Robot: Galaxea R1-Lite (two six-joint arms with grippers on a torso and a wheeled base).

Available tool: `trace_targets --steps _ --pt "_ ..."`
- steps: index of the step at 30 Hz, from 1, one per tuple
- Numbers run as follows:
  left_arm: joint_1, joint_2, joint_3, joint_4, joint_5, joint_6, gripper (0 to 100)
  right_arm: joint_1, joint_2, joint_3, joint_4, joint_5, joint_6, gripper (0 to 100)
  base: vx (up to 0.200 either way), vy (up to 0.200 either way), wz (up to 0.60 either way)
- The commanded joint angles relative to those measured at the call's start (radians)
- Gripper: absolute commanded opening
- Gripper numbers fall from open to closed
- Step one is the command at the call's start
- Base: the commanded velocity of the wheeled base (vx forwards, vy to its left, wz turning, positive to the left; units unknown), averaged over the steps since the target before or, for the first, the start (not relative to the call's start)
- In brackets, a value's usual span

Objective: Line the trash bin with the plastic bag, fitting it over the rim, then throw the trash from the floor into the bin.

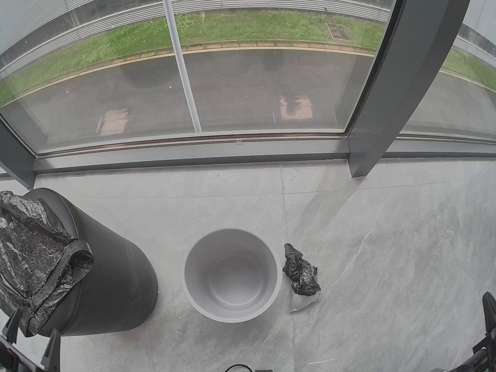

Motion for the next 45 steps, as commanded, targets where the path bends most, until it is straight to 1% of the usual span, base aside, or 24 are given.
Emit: trace_targets --steps 1,3,4,5,6,7,9,10,11,15,16,17,18,21,22,24,25,27,30,31,33,37,45 --pt "-0.068 0.308 -0.435 0.069 -0.006 -0.177 100 -0.008 0.264 -0.369 -0.026 0.021 0.131 0 0.000 0.000 0.00" --pt "-0.073 0.317 -0.406 0.078 -0.025 -0.093 100 0.002 0.324 -0.361 -0.031 0.050 0.030 0 0.000 0.000 0.00" --pt "-0.076 0.323 -0.379 0.077 -0.040 -0.061 100 0.008 0.353 -0.352 -0.034 0.055 0.014 0 0.000 0.000 0.00" --pt "-0.077 0.334 -0.350 0.072 -0.046 -0.038 100 0.015 0.388 -0.343 -0.043 0.055 0.018 0 0.000 0.000 0.00" --pt "-0.077 0.334 -0.350 0.072 -0.046 -0.038 100 0.015 0.388 -0.343 -0.043 0.055 0.018 0 0.000 0.000 0.00" --pt "-0.077 0.357 -0.303 0.061 -0.049 -0.021 100 0.046 0.485 -0.324 -0.128 0.055 0.025 0 0.000 0.000 0.00" --pt "-0.077 0.394 -0.297 0.058 -0.056 0.004 100 0.083 0.595 -0.312 -0.252 0.052 0.030 0 0.000 0.000 0.00" --pt "-0.077 0.394 -0.297 0.058 -0.056 0.004 100 0.083 0.595 -0.312 -0.252 0.052 0.030 0 0.000 0.000 0.00" --pt "-0.079 0.483 -0.304 0.052 -0.052 0.080 100 0.137 0.722 -0.310 -0.382 0.050 0.037 0 0.000 0.000 0.00" --pt "-0.077 0.667 -0.329 0.008 -0.043 0.266 100 0.252 0.923 -0.312 -0.591 0.032 0.050 0 0.000 0.000 0.00" --pt "-0.076 0.682 -0.330 0.001 -0.043 0.280 100 0.259 0.939 -0.312 -0.606 0.027 0.053 0 0.000 0.000 0.00" --pt "-0.071 0.753 -0.336 -0.038 -0.031 0.349 100 0.299 1.019 -0.317 -0.681 0.003 0.061 0 0.000 0.000 0.00" --pt "-0.071 0.805 -0.338 -0.077 -0.005 0.392 100 0.325 1.089 -0.320 -0.741 -0.020 0.061 0 0.000 0.000 0.00" --pt "-0.080 0.951 -0.340 -0.183 0.066 0.473 100 0.350 1.256 -0.320 -0.913 -0.075 0.061 0 0.000 0.000 0.00" --pt "-0.080 0.983 -0.340 -0.206 0.072 0.488 100 0.351 1.292 -0.317 -0.948 -0.085 0.061 0 0.000 0.000 0.00" --pt "-0.070 1.087 -0.333 -0.318 0.087 0.528 100 0.354 1.393 -0.295 -1.073 -0.146 0.061 0 0.000 0.000 0.00" --pt "-0.068 1.118 -0.327 -0.365 0.095 0.536 100 0.353 1.419 -0.281 -1.119 -0.175 0.059 0 0.000 0.000 0.00" --pt "-0.068 1.170 -0.313 -0.437 0.107 0.545 100 0.353 1.448 -0.260 -1.194 -0.209 0.059 0 0.000 0.000 0.00" --pt "-0.068 1.233 -0.297 -0.508 0.129 0.562 100 0.358 1.448 -0.255 -1.232 -0.215 0.056 0 0.000 0.000 0.00" --pt "-0.068 1.233 -0.297 -0.508 0.129 0.562 100 0.358 1.448 -0.255 -1.232 -0.215 0.056 0 0.000 0.000 0.00" --pt "-0.067 1.259 -0.287 -0.548 0.155 0.590 100 0.381 1.434 -0.254 -1.232 -0.224 0.054 0 0.000 0.000 0.00" --pt "-0.067 1.230 -0.286 -0.545 0.188 0.603 100 0.390 1.416 -0.254 -1.231 -0.247 0.053 0 0.000 0.000 0.00" --pt "-0.067 1.139 -0.240 -0.542 0.222 0.611 100 0.405 1.414 -0.255 -1.231 -0.249 0.053 0 0.000 0.000 0.00"
